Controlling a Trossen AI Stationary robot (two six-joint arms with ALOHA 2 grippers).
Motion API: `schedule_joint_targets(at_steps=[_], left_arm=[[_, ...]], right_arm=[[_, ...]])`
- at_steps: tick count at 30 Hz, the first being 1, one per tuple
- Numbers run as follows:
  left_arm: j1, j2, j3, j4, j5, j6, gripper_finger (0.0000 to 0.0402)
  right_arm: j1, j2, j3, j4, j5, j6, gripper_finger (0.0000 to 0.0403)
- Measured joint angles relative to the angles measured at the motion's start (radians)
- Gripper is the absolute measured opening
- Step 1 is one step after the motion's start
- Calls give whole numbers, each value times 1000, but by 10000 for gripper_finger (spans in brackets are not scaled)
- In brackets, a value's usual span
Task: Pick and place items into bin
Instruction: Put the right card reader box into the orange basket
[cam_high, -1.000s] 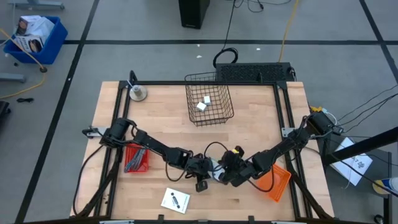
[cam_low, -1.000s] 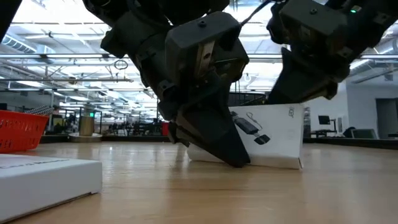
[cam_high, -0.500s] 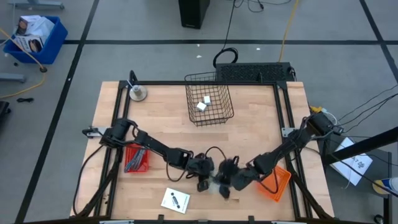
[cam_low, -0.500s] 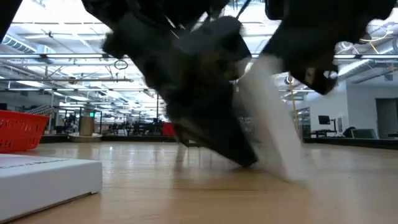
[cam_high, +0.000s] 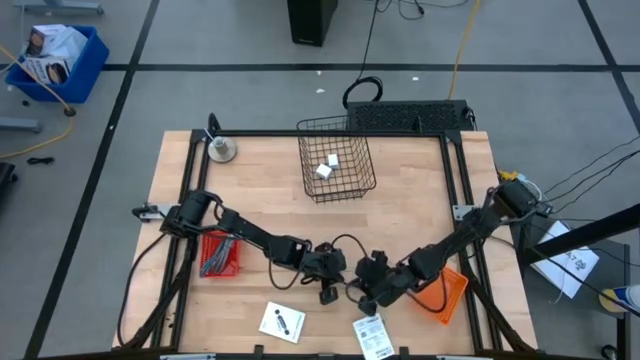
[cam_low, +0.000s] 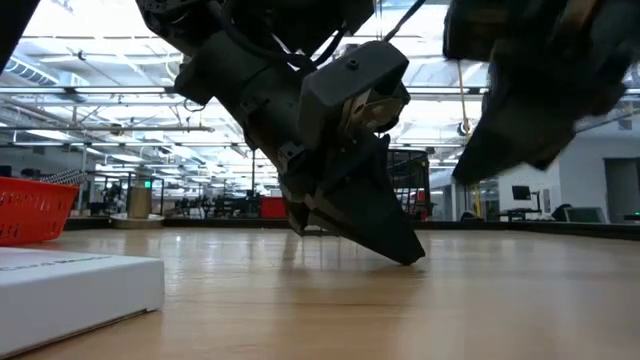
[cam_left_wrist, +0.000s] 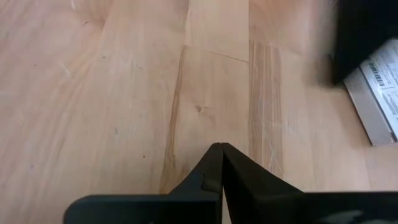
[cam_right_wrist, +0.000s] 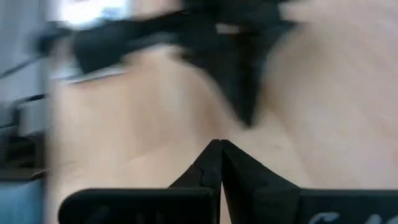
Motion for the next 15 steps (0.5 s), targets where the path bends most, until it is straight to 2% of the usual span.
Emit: schedule_joint_targets(at_steps=[4,6,9,15], left_arm=[[0,-1,0,0,9,0,21],[-1,-1,0,-2,9,1,26],[1,-1,0,-7,16,-2,23],[2,-2,0,-3,18,-3,4]], right_arm=[[44,-40,1,-30,-135,-25,0],[68,-39,2,-10,-236,-40,0],[107,-23,2,37,-332,-10,0],[145,61,2,122,-398,33,0]])
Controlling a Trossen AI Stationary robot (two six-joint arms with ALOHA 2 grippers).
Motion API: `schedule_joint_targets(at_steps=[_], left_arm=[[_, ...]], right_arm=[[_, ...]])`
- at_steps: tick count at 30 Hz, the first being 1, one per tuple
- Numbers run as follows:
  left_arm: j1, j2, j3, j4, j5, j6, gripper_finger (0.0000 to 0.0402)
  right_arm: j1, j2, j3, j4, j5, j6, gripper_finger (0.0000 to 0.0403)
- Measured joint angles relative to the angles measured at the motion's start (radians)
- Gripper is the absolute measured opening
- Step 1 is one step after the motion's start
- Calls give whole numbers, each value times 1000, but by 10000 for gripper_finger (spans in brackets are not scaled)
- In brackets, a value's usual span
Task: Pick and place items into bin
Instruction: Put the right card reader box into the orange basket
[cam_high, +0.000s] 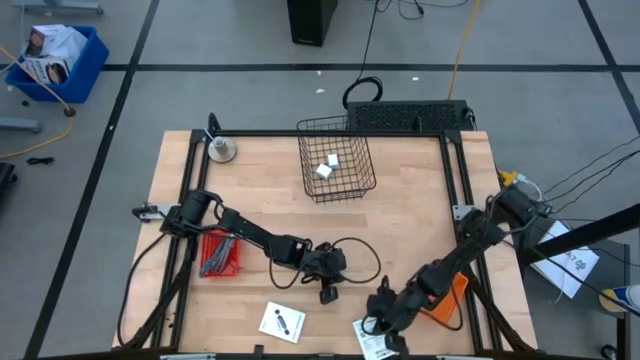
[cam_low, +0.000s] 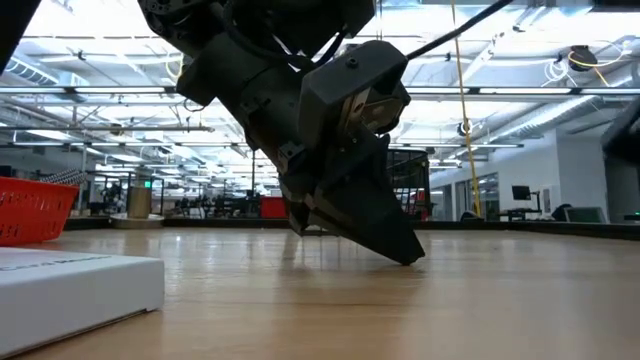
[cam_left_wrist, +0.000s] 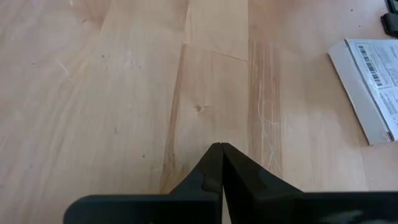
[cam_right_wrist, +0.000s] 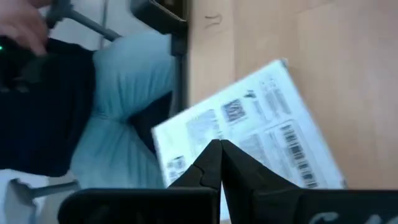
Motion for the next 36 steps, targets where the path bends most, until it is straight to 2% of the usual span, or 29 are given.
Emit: schedule_joint_targets(at_steps=[7,14,18,20,24,27,31,36], left_arm=[[3,0,0,12,1,-4,26],[4,0,-1,12,20,0,5],[4,-19,-1,-33,21,6,9],[2,-44,-2,-95,-10,22,12],[-7,-134,-4,-263,-143,33,5],[-18,-200,-3,-333,-189,34,7],[-36,-215,-2,-330,-222,35,14],[-42,-184,-2,-325,-257,26,5]], right_arm=[[-33,94,3,-12,-16,35,0],[-115,92,3,-99,107,-7,0],[-171,90,3,-163,142,-27,0],[-199,90,3,-208,142,-26,0],[-252,90,3,-281,169,-30,0],[-295,91,1,-283,200,-41,0],[-338,91,1,-278,203,-106,0],[-385,92,0,-287,204,-131,0]])
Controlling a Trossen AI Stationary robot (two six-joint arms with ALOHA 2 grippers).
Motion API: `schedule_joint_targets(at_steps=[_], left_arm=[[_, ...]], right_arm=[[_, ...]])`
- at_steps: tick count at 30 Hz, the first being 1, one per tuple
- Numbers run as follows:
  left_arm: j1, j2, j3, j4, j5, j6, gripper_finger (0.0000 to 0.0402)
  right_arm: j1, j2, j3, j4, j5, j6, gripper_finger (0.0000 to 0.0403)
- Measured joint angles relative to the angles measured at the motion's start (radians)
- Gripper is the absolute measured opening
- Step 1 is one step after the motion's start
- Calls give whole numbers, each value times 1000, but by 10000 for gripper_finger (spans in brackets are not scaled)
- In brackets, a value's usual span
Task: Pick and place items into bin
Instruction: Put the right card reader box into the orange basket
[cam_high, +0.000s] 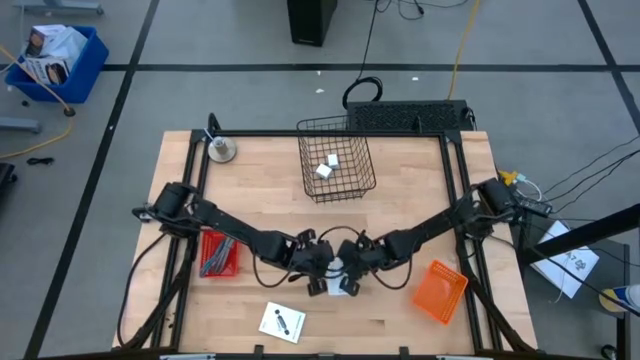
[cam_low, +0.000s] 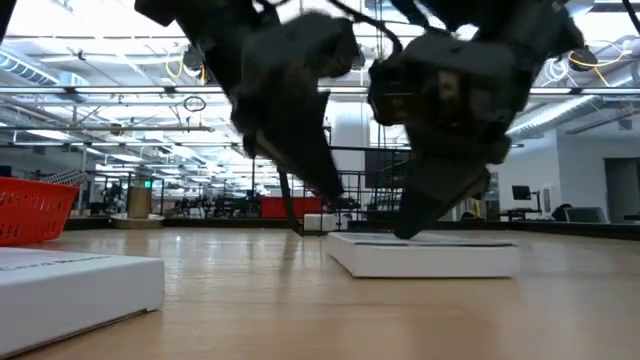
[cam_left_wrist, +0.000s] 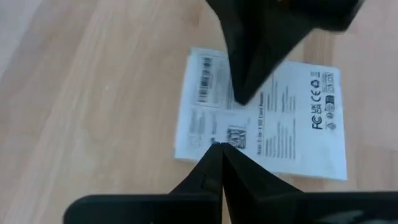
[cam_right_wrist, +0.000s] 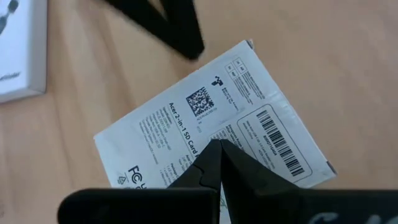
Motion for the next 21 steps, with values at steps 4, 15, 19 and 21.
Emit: schedule_joint_targets(at_steps=[4,15,19,21], left_arm=[[-3,37,0,9,30,-22,13],[-10,51,0,48,-6,-28,15],[-1,51,1,99,-9,-3,5],[11,51,1,135,-10,24,4]], right_arm=[[-5,-38,0,6,49,-23,0],[93,-210,-6,-83,212,34,0],[115,-212,-3,-91,223,82,0],[132,-215,-3,-155,219,163,0]])
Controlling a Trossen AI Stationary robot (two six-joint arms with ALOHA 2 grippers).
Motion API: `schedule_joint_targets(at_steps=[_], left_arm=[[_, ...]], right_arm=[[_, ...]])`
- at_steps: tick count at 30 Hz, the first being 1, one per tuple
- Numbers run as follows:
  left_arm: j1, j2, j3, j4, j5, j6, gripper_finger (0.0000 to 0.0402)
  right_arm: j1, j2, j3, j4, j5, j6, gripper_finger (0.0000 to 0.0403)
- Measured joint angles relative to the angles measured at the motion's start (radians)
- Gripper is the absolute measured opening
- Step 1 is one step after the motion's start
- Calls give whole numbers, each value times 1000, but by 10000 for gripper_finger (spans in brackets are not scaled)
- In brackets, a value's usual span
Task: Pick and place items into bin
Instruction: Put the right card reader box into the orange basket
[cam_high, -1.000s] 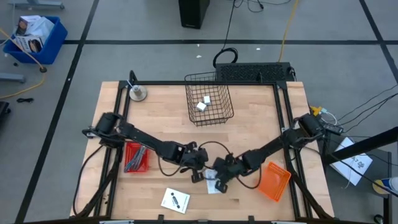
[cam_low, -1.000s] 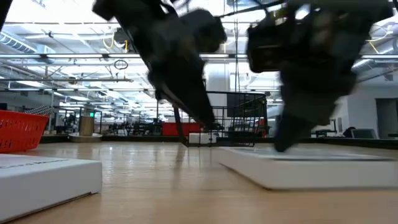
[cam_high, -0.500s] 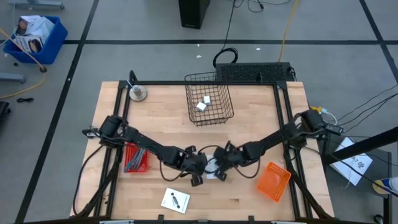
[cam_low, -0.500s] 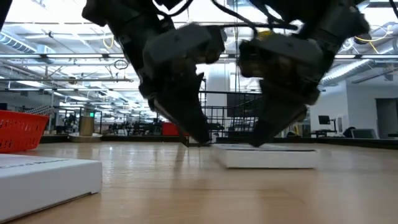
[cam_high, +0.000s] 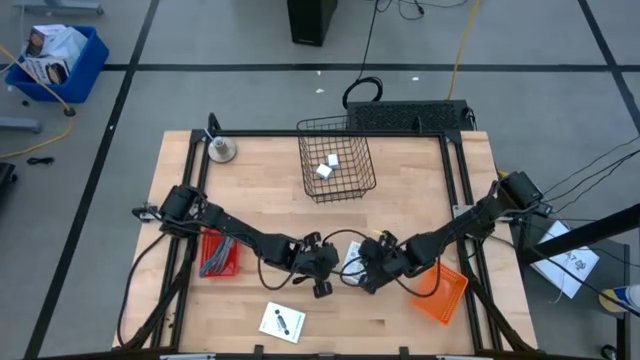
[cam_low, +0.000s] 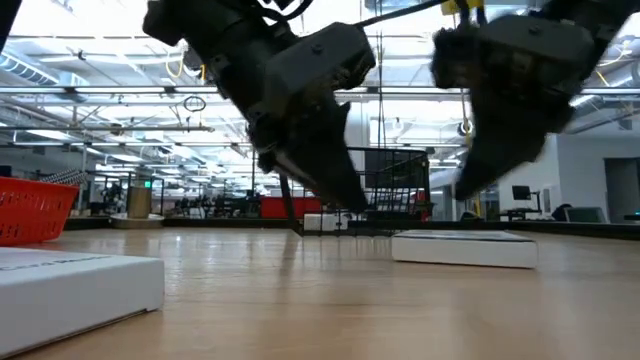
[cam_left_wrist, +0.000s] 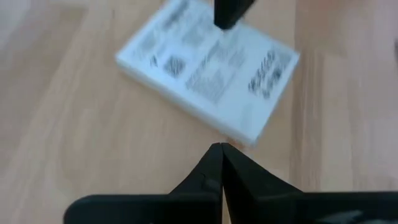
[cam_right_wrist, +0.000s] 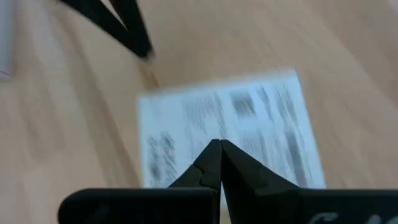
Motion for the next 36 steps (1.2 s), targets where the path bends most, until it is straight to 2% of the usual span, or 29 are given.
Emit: schedule_joint_targets(at_steps=[5,10,18,23,29,34,36], left_arm=[[39,1,0,76,1,13,14],[72,29,1,110,71,-9,4],[103,115,2,157,114,-36,4],[106,126,3,163,128,-57,12],[104,126,2,168,156,-54,4],[100,125,2,152,162,-58,13],[96,126,2,152,163,-57,9]], right_arm=[[45,-3,0,-134,-18,161,0],[79,-6,2,-217,-47,290,0],[58,58,2,-187,-49,294,0],[28,99,5,-139,-48,236,0],[26,98,1,-108,45,177,0],[36,67,-4,-97,238,153,0],[44,58,-1,-92,255,152,0]])
